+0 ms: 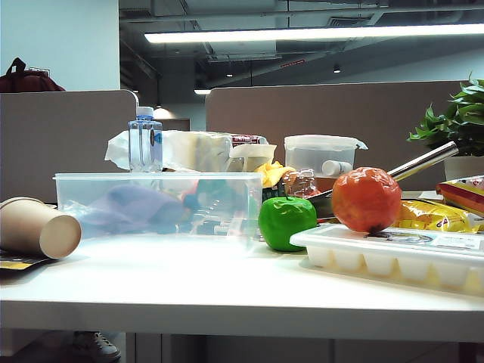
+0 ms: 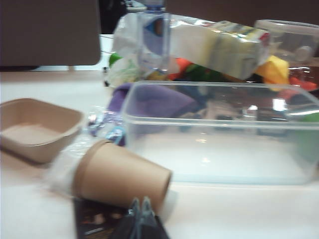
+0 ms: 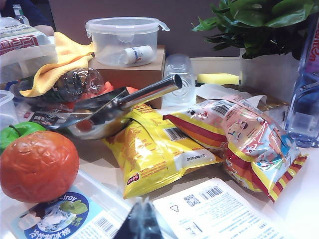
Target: Pick up the metal ice scoop from the table and place it inside the transparent plastic box.
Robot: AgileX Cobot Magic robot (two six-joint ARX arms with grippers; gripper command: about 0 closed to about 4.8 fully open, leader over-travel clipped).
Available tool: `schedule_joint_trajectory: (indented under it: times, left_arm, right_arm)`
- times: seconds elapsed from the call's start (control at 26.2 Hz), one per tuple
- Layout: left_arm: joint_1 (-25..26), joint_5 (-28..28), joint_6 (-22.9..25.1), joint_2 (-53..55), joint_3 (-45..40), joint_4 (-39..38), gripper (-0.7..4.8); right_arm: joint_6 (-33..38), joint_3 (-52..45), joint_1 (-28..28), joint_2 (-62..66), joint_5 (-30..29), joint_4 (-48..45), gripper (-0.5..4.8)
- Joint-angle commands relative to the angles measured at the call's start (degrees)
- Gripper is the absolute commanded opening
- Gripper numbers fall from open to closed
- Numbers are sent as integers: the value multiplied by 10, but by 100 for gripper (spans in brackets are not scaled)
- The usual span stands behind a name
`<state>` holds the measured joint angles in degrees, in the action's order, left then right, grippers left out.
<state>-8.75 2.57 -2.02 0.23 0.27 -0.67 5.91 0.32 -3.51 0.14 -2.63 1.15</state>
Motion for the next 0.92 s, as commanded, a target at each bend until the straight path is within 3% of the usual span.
schedule_joint_trajectory:
  times: [0.04, 0.15, 0.53, 0.92]
  left_arm:
    - [-34, 0, 0, 1, 1, 7, -5]
    - [-92, 1, 0, 1, 1, 7, -5]
    - [-266, 2, 0, 1, 1, 7, -5]
    - [-291, 2, 0, 1, 1, 6, -5]
  right_arm:
    - [1, 0, 0, 0, 0, -10, -6]
    - [10, 0, 0, 0, -1, -10, -6]
    - [146, 0, 0, 0, -13, -10, -4]
    - [274, 0, 0, 0, -52, -11, -4]
